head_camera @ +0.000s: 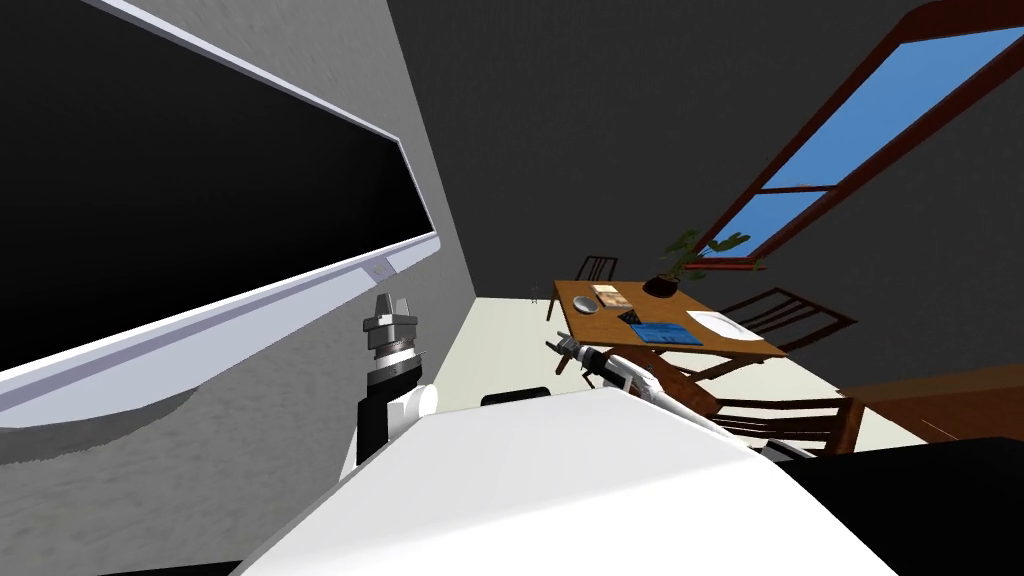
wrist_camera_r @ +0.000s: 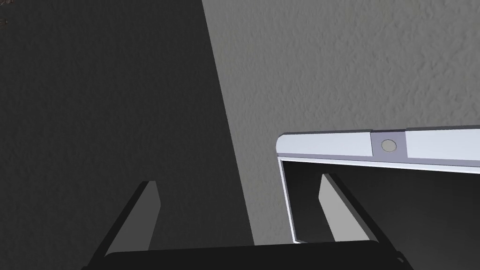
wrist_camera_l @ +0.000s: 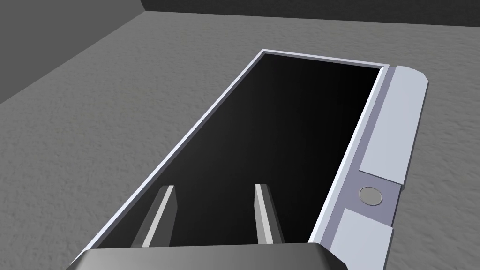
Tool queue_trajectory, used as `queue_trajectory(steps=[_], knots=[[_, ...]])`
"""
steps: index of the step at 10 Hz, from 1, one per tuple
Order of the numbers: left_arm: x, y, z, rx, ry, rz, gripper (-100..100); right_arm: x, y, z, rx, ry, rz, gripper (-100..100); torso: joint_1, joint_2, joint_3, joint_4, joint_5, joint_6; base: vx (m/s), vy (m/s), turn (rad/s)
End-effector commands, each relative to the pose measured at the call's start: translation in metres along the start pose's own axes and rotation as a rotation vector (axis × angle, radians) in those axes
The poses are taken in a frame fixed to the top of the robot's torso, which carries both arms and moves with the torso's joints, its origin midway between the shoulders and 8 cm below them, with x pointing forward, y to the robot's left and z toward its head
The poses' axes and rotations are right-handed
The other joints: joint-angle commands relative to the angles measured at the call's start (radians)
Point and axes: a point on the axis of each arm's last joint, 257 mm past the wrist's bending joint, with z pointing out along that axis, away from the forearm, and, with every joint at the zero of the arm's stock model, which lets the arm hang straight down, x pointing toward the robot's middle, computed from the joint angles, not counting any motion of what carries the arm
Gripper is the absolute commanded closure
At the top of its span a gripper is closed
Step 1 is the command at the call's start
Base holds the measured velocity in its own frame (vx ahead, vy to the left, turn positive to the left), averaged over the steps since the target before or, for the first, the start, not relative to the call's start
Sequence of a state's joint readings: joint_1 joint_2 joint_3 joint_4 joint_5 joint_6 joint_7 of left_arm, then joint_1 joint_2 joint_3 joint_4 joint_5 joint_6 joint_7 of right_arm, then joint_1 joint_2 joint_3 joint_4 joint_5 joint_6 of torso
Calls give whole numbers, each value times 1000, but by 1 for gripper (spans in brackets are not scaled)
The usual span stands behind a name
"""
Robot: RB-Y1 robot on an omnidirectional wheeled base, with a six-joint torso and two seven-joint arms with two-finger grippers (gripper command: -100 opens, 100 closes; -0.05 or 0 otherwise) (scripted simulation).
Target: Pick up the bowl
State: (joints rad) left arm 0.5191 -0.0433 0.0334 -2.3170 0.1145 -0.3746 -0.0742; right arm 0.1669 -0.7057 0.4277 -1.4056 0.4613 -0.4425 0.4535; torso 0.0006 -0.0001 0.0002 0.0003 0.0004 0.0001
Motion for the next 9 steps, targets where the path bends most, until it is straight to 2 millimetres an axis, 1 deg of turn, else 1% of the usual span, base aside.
queue_trajectory(steps=[1, 3, 4, 5, 6, 7, 8, 9], knots=[[0, 0, 0, 0, 0, 0, 0, 15, -13, -9, 17, 49, -33, -100, 0, 0, 0, 0, 0, 0, 8, 25, 85], [0, 0, 0, 0, 0, 0, 0, 54, -51, -34, 41, 185, -159, -100, -1, 0, 0, 0, 0, 0, 22, 29, 209], [0, 0, 0, 0, 0, 0, 0, 58, -59, -40, 52, 201, -164, -100, 0, -1, -1, 0, 0, 0, 32, 13, 80], [0, 0, 0, 0, 0, 0, 0, 58, -59, -40, 52, 201, -164, -100, -1, -1, -1, 0, 0, 1, 14, 3, -31], [0, 0, 0, 0, 0, 0, 0, 68, -75, -53, 54, 256, -229, -100, -2, 0, 0, 0, 0, 1, 23, 14, 157], [0, 0, 0, 0, 0, 0, 0, 75, -82, -59, 68, 273, -225, -100, -1, -1, 0, 0, 0, 0, 24, 3, 97], [0, 0, 0, 0, 0, 0, 0, 83, -100, -74, 72, 329, -285, -100, -2, -1, 0, 0, 0, 1, 33, -5, 188], [0, 0, 0, 0, 0, 0, 0, 90, -107, -80, 87, 346, -281, -100, -2, -1, -1, 0, 0, 0, 31, -9, 76]])
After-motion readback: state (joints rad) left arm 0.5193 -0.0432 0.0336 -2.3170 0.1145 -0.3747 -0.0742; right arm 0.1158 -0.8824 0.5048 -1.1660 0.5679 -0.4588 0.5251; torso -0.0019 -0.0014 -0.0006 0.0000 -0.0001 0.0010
